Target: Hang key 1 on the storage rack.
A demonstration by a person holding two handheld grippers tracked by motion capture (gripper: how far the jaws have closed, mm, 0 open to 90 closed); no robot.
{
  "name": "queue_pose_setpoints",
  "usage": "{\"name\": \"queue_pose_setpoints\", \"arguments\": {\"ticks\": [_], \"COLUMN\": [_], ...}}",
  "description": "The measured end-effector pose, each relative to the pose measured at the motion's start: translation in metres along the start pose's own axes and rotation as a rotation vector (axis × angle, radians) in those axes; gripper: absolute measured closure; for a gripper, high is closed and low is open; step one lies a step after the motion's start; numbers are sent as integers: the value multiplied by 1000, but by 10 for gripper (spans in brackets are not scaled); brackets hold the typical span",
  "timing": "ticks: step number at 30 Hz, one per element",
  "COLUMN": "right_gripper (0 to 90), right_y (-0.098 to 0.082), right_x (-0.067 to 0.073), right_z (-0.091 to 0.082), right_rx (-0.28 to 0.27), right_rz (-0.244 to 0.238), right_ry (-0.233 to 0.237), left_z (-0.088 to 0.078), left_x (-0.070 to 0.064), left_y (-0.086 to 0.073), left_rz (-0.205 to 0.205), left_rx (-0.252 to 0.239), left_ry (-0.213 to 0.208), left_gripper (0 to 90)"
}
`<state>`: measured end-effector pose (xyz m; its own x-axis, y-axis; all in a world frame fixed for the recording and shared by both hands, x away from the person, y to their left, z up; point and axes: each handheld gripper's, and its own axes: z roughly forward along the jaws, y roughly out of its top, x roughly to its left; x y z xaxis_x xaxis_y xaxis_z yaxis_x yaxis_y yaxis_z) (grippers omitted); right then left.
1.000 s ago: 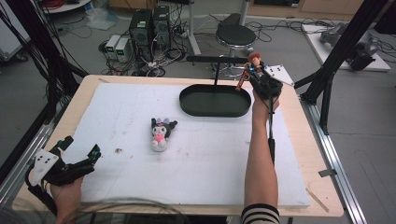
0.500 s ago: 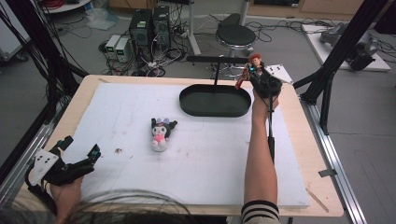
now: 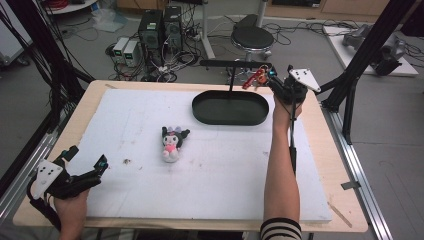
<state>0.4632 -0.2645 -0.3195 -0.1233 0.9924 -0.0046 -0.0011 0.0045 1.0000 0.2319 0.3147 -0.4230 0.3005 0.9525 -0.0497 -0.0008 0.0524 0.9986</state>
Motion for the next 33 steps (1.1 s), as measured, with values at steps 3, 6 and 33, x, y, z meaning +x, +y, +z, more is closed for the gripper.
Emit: {"name": "queue_pose_setpoints", "arguments": {"ticks": [3,6,33], "right_gripper": [264,183,19], "right_y": [2,5,28], "right_x": [0,1,9], "right_z": [-3,-6,-85], "right_rx": [-3,-3,-63], "right_rz": [12,22,-17], "right_ry": [-15,-10,-46], "left_z": [-1,-1,-1], "left_x": [1,1,0], "left_y": [0,0,1], "left_rz": [-1,-5,7], "left_rx": [3,-2,5], "left_ry": [0,1,-8], "left_gripper": [32,33,33]}}
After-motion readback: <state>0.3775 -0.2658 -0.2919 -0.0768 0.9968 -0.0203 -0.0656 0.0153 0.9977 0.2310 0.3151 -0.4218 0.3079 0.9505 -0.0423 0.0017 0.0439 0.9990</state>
